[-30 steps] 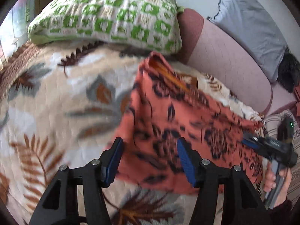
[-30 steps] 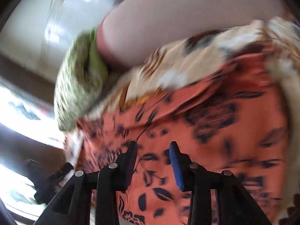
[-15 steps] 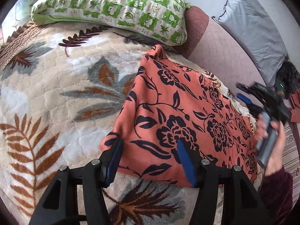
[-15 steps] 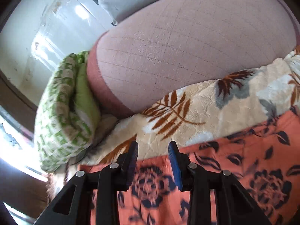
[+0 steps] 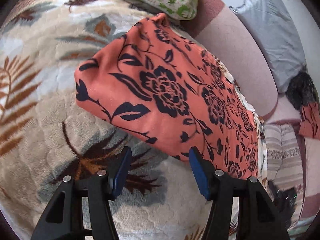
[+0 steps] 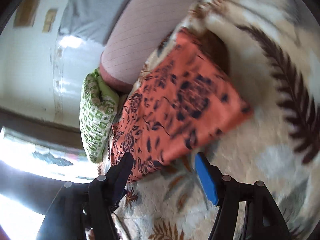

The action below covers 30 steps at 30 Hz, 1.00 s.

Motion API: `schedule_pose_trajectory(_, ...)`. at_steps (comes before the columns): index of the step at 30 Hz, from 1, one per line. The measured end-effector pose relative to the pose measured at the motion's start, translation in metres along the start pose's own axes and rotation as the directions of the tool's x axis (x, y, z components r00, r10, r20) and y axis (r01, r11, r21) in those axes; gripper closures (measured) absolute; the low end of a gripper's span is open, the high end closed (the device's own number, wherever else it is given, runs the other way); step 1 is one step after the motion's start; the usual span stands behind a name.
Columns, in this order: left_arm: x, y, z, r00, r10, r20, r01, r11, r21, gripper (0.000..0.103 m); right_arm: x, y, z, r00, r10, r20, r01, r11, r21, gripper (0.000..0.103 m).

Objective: Fold small clothes
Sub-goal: 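Grasp the folded dress edge with the left gripper and fold it over again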

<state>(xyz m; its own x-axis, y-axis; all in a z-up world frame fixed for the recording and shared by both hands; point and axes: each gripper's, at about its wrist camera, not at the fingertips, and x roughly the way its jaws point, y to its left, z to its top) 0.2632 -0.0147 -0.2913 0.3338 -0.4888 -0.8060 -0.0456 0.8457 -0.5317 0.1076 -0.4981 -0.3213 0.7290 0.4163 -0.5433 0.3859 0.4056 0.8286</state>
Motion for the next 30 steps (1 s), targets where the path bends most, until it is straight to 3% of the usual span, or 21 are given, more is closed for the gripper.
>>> schedule_pose_trajectory(4,0.01,0.015,0.013,0.999,-0.037,0.027,0.039,0.996,-0.076,0.043,0.015,-0.03,0.009,0.999,0.001,0.035,-0.006,0.99,0.138,0.035)
schedule_pose_trajectory(8,0.013,0.021,0.027,0.995,-0.082,0.057,0.088,0.989,-0.119,0.039,0.028,-0.045,0.03,0.996,-0.008,0.09,-0.008,0.984,0.177,0.036)
schedule_pose_trajectory(12,0.017,0.018,0.034,0.988,-0.125,0.092,0.135,0.984,-0.118,0.04,0.04,-0.039,0.043,0.991,-0.01,0.135,-0.009,0.99,0.139,0.036)
schedule_pose_trajectory(13,0.019,0.016,0.037,0.987,-0.129,0.097,0.139,0.984,-0.111,0.043,0.043,-0.035,0.045,0.99,-0.016,0.143,-0.001,0.993,0.117,0.034)
schedule_pose_trajectory(14,0.02,0.016,0.039,0.986,-0.131,0.103,0.142,0.984,-0.106,0.063,0.047,-0.031,0.047,0.989,-0.021,0.147,0.008,0.996,0.089,0.034)
schedule_pose_trajectory(15,0.022,0.016,0.04,0.986,-0.132,0.103,0.143,0.984,-0.103,0.073,0.05,-0.027,0.049,0.988,-0.022,0.152,0.013,0.998,0.057,0.035)
schedule_pose_trajectory(16,0.024,0.015,0.043,0.985,-0.136,0.103,0.146,0.984,-0.106,0.074,0.053,-0.025,0.051,0.987,-0.026,0.16,0.021,0.999,0.033,0.039)
schedule_pose_trajectory(18,0.025,0.019,0.046,0.985,-0.133,0.11,0.145,0.983,-0.112,0.079,0.061,-0.023,0.055,0.984,-0.061,0.165,0.064,0.998,-0.014,0.074)
schedule_pose_trajectory(19,0.024,0.019,0.046,0.985,-0.131,0.114,0.144,0.984,-0.109,0.081,0.066,-0.024,0.054,0.983,-0.079,0.165,0.084,0.996,-0.02,0.082)
schedule_pose_trajectory(30,-0.017,0.007,0.026,0.979,-0.118,0.168,0.127,0.991,-0.046,0.088,0.025,0.02,0.015,0.949,-0.11,0.296,0.165,0.972,-0.168,0.088)
